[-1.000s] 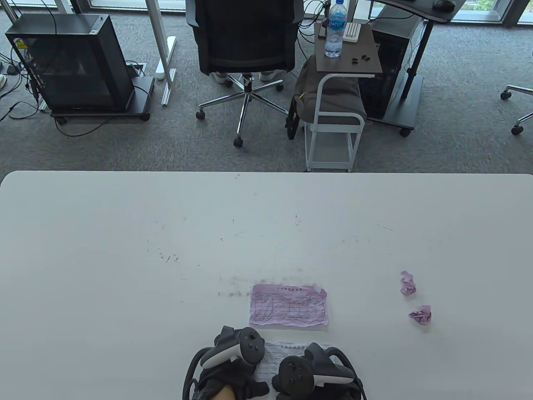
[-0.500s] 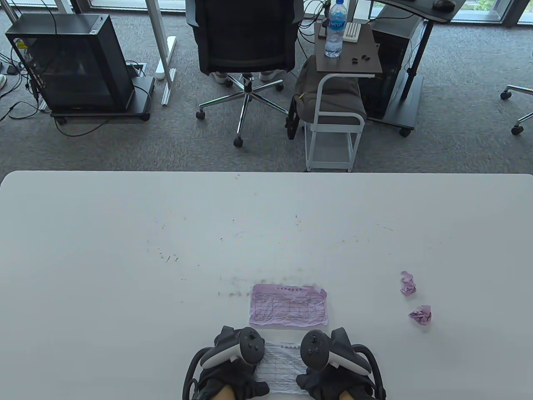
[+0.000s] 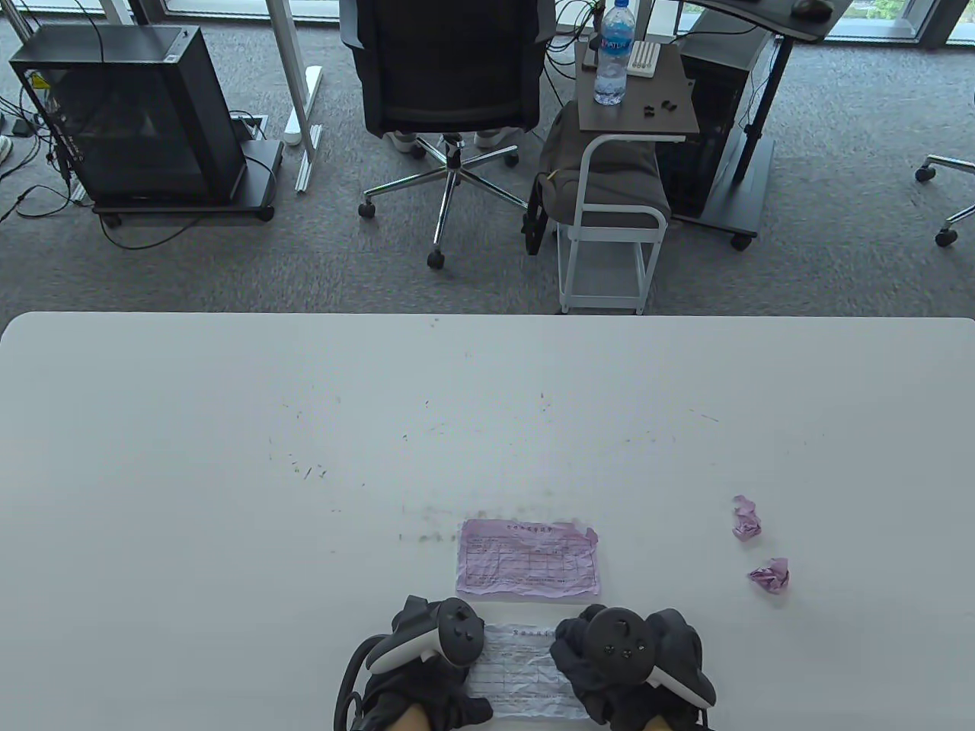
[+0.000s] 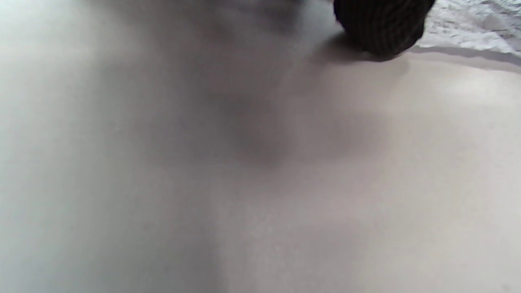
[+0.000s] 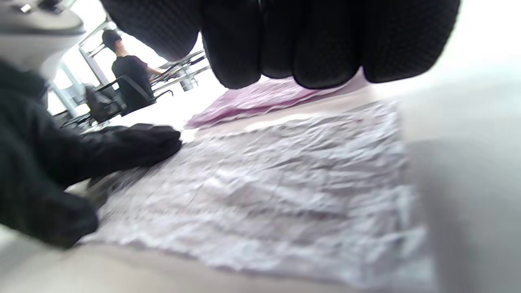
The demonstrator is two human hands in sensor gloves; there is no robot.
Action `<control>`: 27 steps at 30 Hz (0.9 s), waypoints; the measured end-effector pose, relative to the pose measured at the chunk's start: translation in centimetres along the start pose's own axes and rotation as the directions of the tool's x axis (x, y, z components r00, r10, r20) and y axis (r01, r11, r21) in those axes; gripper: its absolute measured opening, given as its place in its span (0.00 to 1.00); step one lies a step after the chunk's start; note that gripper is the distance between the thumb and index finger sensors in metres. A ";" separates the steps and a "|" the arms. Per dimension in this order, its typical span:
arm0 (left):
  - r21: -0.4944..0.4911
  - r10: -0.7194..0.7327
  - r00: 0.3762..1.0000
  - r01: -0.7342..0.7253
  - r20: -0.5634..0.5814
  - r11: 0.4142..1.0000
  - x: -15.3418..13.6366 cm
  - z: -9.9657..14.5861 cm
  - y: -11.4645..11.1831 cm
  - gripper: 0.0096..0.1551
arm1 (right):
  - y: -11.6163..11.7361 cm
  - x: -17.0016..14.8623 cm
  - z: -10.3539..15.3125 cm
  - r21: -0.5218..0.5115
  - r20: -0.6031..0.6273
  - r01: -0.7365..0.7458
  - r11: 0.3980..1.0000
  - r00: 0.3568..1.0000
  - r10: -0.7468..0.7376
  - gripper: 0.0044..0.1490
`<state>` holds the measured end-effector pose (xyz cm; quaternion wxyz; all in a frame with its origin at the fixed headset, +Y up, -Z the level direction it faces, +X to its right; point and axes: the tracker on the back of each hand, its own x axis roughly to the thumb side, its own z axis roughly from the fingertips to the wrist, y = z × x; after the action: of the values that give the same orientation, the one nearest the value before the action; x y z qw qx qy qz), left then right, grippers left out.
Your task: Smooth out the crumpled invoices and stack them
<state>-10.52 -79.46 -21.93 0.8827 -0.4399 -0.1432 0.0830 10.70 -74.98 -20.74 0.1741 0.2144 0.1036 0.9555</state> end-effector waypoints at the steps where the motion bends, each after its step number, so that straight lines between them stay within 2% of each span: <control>1: 0.000 0.000 1.000 0.000 0.000 1.000 0.0 0.0 0.0 0.55 | 0.5 0.7 -0.2 0.026 0.044 -0.047 0.999 0.998 0.045 0.27; 5: 0.001 -0.001 1.000 0.001 0.001 1.000 0.0 0.0 0.0 0.55 | 2.3 2.2 -0.7 0.150 0.120 -0.190 0.970 0.978 0.173 0.32; 7: 0.001 -0.001 1.000 0.001 0.001 1.000 0.0 0.0 0.0 0.55 | 3.4 2.3 -1.0 0.273 0.113 -0.220 0.936 0.974 0.196 0.35; 9: 0.001 -0.003 1.000 0.003 0.000 1.000 0.0 0.0 0.0 0.55 | 3.5 2.1 -0.9 0.312 0.087 -0.236 0.920 0.972 0.220 0.37; 10: 0.001 -0.004 1.000 0.004 -0.002 1.000 0.0 0.0 0.0 0.55 | 3.5 2.0 -1.0 0.304 0.078 -0.233 0.924 0.973 0.219 0.37; 12: 0.001 -0.006 1.000 0.006 -0.004 1.000 0.0 0.0 0.0 0.55 | 3.5 1.3 -1.1 0.299 -0.053 -0.201 0.933 0.972 0.227 0.38; 27: 0.001 -0.006 1.000 0.006 -0.006 1.000 0.0 0.0 0.0 0.55 | 2.1 -0.9 -0.8 0.268 -0.352 -0.226 0.937 0.882 0.313 0.36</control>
<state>-10.48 -79.42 -21.95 0.8835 -0.4393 -0.1418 0.0792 10.46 -77.31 -21.20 -0.0100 0.0507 0.2100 0.9763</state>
